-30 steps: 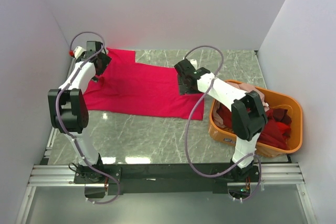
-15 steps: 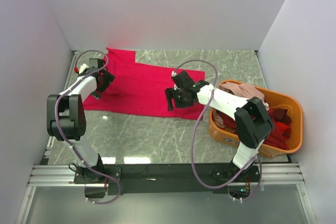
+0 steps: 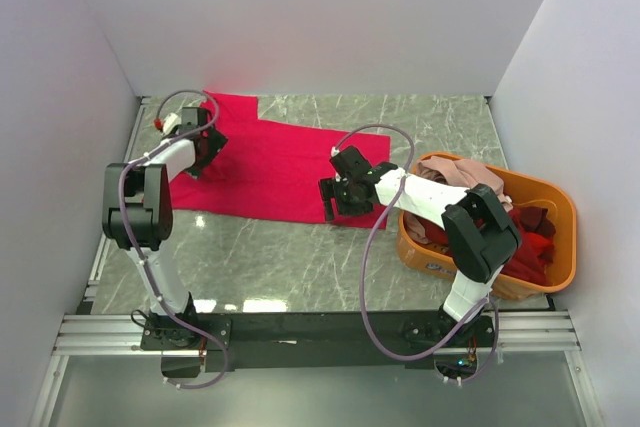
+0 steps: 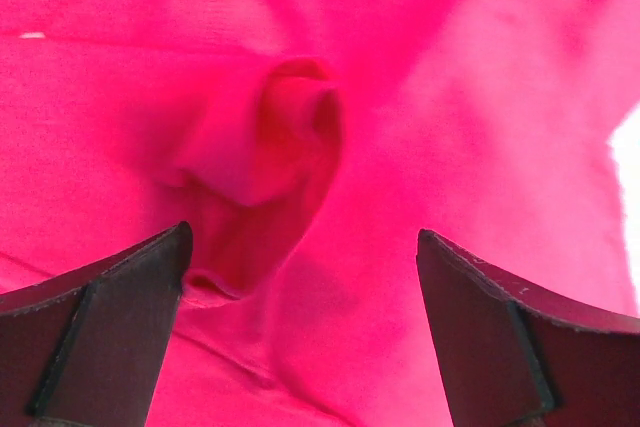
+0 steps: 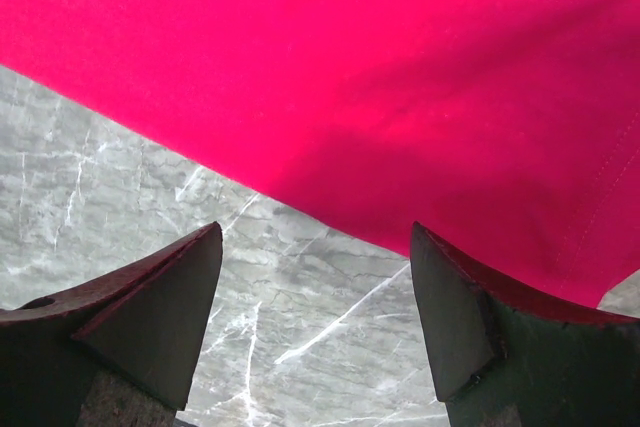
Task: Fold and stack the t-shirts
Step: Fold the tshirt
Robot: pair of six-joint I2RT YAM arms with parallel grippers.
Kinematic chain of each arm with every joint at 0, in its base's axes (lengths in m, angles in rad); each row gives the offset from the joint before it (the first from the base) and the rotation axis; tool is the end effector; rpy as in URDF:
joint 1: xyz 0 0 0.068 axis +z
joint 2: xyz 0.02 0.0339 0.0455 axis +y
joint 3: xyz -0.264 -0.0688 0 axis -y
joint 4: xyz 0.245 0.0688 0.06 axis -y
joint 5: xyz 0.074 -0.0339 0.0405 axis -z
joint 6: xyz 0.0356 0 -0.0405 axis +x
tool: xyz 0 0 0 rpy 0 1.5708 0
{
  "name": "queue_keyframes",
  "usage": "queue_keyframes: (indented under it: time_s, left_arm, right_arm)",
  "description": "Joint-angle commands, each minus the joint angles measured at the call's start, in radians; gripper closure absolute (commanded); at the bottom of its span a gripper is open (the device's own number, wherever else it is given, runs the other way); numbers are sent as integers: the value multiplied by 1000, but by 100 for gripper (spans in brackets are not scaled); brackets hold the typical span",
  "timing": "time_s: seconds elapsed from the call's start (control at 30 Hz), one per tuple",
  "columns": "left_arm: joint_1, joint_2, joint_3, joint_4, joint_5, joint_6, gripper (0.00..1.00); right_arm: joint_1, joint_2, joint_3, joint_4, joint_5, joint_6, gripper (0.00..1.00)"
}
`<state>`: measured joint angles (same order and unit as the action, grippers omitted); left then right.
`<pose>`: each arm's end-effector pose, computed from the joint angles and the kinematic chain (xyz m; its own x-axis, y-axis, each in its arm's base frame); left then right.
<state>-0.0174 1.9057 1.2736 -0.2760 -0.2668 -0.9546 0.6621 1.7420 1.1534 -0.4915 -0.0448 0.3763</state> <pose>0.4066 0.0023 0.1811 -0.3369 -0.7815 -0.5252 -0.7273 0.5702 -0.3820 0.2780 0.2187 0.1909 -0.8788 -0.2195 -0.4237 -0.3310 0.9200 0.2099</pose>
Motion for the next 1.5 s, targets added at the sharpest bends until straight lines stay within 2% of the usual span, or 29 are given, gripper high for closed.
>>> queue_keyframes:
  time_s: [0.0,0.27,0.5,0.67,0.77,0.87,1.0,1.07,1.47]
  left_arm:
    - [-47,-2,87,32,-66,-3,0]
    - [-55,233,334,12,-5,46,1]
    - [-82,158,349,74,-70,129,1]
    - [-84,118,411,-63,-212,139,1]
    - [-82,73,383,-88,-206,149,1]
    - [-82,17,246,-52,-146,162,1]
    - [-82,-49,82,58,-16,162,1]
    - [-82,-74,17,119,0,157,1]
    - [-64,61,113,60,-64,155,1]
  right_arm:
    - [-2,-2,2,28,23,13,18]
    - [-2,-56,-3,1,60,30,19]
    - [-4,-85,-18,8,71,27,19]
    - [-4,-90,-32,22,48,24,19]
    - [-2,-104,-44,27,48,19,19]
    - [-2,-110,-60,42,48,19,19]
    - [-2,-102,-73,56,14,24,19]
    - [-2,-96,-81,57,8,21,19]
    - [-2,-81,-107,56,40,27,19]
